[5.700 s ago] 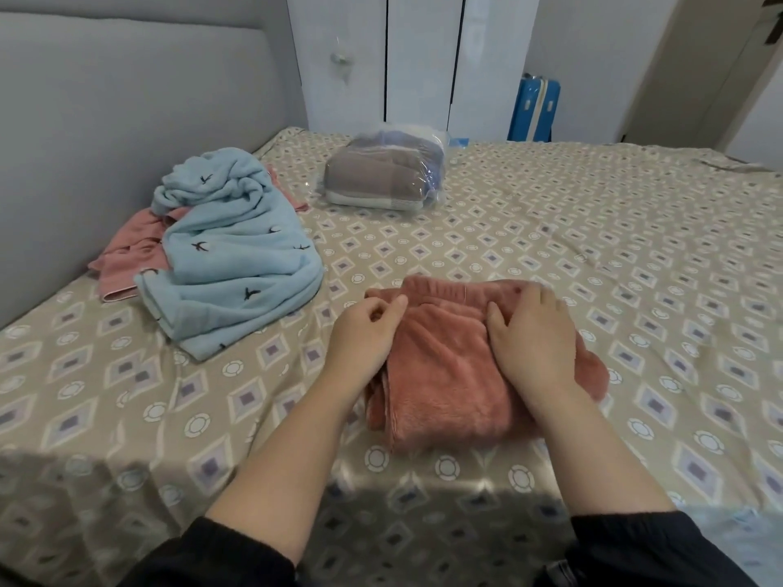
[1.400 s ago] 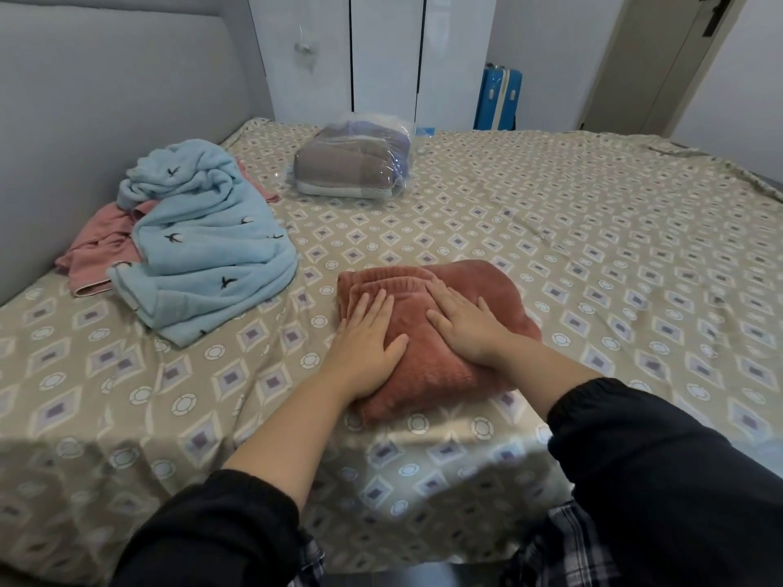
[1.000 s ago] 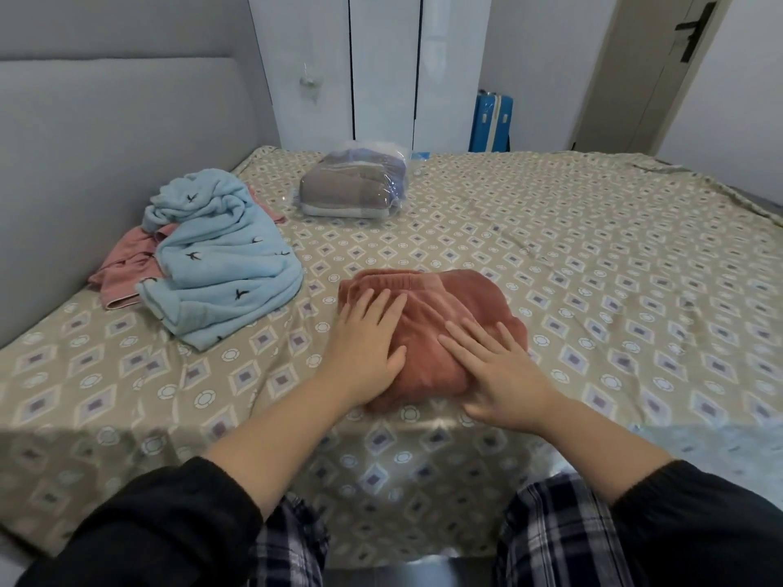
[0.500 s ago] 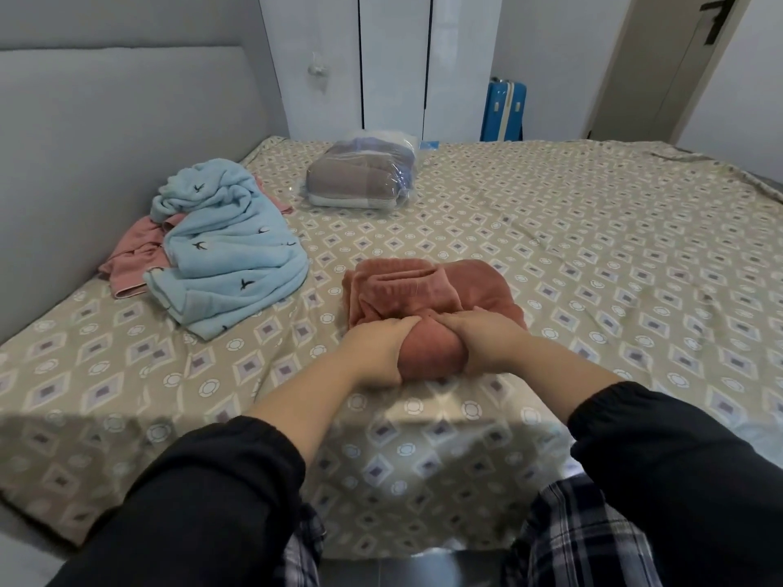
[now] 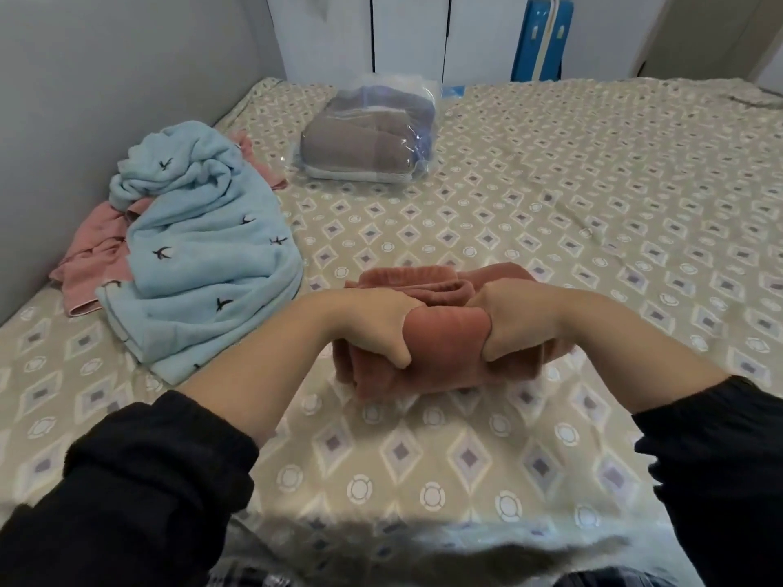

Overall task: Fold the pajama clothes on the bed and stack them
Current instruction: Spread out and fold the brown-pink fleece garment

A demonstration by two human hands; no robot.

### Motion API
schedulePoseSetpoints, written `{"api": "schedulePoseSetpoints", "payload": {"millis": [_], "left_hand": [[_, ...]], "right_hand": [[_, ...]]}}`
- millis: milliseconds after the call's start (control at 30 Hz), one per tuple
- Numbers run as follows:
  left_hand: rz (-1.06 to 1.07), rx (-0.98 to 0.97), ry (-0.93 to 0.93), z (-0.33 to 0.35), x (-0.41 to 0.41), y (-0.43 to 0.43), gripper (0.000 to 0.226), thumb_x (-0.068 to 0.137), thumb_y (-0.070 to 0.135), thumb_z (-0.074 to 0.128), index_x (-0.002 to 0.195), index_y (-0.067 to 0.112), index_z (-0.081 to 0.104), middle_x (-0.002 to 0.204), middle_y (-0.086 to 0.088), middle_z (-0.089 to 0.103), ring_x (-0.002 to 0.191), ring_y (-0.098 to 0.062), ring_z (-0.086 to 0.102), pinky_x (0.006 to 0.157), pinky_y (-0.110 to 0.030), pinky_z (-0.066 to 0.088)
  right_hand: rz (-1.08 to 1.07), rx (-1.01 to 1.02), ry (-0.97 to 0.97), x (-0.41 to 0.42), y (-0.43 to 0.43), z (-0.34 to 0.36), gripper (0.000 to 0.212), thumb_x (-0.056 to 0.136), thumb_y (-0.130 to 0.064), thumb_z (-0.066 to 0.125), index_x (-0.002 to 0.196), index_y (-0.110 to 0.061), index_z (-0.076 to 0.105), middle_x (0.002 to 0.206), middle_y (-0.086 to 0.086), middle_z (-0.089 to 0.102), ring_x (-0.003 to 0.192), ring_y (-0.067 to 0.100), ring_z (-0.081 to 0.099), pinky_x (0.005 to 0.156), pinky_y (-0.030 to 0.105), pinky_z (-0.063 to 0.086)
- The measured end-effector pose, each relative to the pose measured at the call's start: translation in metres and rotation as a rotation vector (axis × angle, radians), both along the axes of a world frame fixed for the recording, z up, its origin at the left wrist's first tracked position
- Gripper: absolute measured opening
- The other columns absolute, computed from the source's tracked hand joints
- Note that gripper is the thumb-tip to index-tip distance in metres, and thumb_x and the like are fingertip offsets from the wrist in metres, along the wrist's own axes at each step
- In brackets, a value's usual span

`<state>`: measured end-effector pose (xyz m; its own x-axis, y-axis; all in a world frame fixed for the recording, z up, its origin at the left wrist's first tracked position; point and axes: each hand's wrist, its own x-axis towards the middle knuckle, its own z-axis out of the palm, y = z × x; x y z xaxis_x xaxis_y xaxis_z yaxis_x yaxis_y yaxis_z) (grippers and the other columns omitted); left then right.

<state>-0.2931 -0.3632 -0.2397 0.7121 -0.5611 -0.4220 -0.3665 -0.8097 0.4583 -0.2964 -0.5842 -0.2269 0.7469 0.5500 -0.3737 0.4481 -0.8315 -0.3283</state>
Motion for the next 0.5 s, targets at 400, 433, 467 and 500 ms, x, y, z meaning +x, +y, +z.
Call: {"api": "schedulePoseSetpoints", "payload": {"millis": [400,433,467,500], "left_hand": [[0.222,-0.081,-0.065,0.154,-0.009,0.0,0.041,0.064,0.014,0.065,0.1,0.034,0.059,0.08,0.013,0.063,0.075,-0.013,0.061,0.059,-0.021,0.05],[0.221,-0.076,-0.041,0.175,-0.01,-0.003,0.039,0.063,0.014,0.064,0.098,0.032,0.06,0.084,0.009,0.065,0.08,-0.017,0.063,0.067,-0.03,0.053],[0.214,-0.066,-0.013,0.197,-0.011,-0.007,0.037,0.062,0.015,0.064,0.095,0.032,0.059,0.086,0.007,0.066,0.082,-0.018,0.063,0.073,-0.035,0.054],[0.199,-0.06,0.016,0.219,-0.013,-0.012,0.036,0.061,0.015,0.065,0.092,0.033,0.058,0.086,0.007,0.065,0.082,-0.017,0.062,0.074,-0.036,0.054]], "right_hand": [[-0.076,0.015,-0.169,-0.004,0.009,0.135,0.053,0.066,-0.03,0.064,0.117,-0.035,0.05,0.069,-0.01,0.052,0.073,0.022,0.059,0.055,0.026,0.033],[-0.103,0.025,-0.151,-0.007,0.006,0.156,0.041,0.066,-0.028,0.065,0.105,-0.028,0.054,0.068,-0.009,0.05,0.073,0.023,0.058,0.053,0.027,0.033],[-0.123,0.029,-0.118,-0.011,0.003,0.178,0.03,0.065,-0.027,0.067,0.093,-0.025,0.054,0.068,-0.009,0.05,0.072,0.022,0.057,0.052,0.027,0.033],[-0.145,0.043,-0.076,-0.016,-0.002,0.201,0.024,0.064,-0.026,0.067,0.083,-0.025,0.052,0.067,-0.009,0.051,0.07,0.02,0.054,0.052,0.027,0.035]]}}
